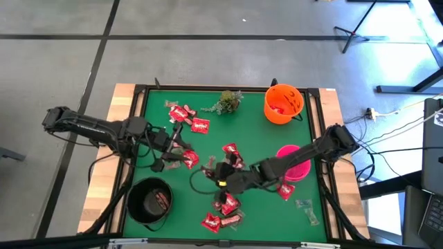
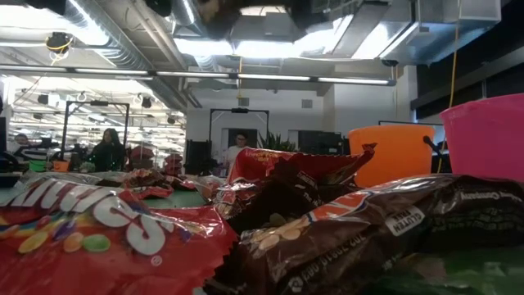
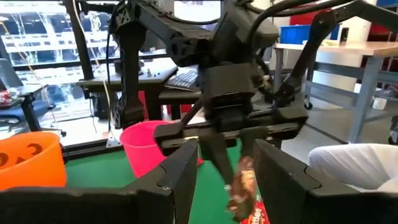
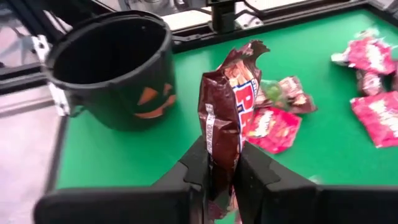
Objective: Sort candy
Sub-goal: Put the brown chocolate bar into the black bucket
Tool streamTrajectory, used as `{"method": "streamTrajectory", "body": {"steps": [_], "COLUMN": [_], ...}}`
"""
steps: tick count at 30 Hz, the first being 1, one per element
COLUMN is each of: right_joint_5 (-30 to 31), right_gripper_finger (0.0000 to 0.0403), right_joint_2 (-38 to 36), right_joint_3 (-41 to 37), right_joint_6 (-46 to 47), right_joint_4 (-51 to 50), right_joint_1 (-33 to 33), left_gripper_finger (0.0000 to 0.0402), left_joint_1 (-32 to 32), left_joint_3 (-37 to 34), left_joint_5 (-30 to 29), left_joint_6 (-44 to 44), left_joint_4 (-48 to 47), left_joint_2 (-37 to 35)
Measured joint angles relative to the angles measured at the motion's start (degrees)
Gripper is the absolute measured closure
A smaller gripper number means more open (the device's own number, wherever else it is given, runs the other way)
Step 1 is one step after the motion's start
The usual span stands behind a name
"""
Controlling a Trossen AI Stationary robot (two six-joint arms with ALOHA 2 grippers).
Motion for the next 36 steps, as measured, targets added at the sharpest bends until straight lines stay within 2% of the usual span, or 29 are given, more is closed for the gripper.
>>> {"method": "streamTrajectory", "body": {"steps": [9,16,22,28,36], "right_joint_5": [-1.1,-2.7,-3.8,-4.2,-4.9], "right_gripper_finger": [0.0354,0.0354,0.0354,0.0354,0.0354], "right_joint_2": [0.0,0.0,0.0,-2.2,-5.9], "right_joint_3": [0.0,0.0,-1.8,-11.4,-23.9], "right_joint_6": [-3.7,-5.1,-6.0,-4.0,-3.2], "right_joint_4": [0.0,1.5,3.9,15.6,37.6], "right_joint_1": [-4.1,-6.3,-6.4,-6.5,-6.4], "left_gripper_finger": [0.0257,0.0257,0.0257,0.0257,0.0257], "left_joint_1": [0.0,0.8,1.3,1.1,0.8], "left_joint_3": [0.0,0.0,0.0,0.0,0.0], "left_joint_5": [-0.7,-2.5,-2.7,-2.7,-2.7], "left_joint_6": [0.0,-1.1,-2.8,-3.0,-3.1], "left_joint_4": [-7.4,-9.6,-8.0,-6.6,-6.2], "left_joint_2": [-6.5,-5.1,-2.3,-1.0,-0.2]}}
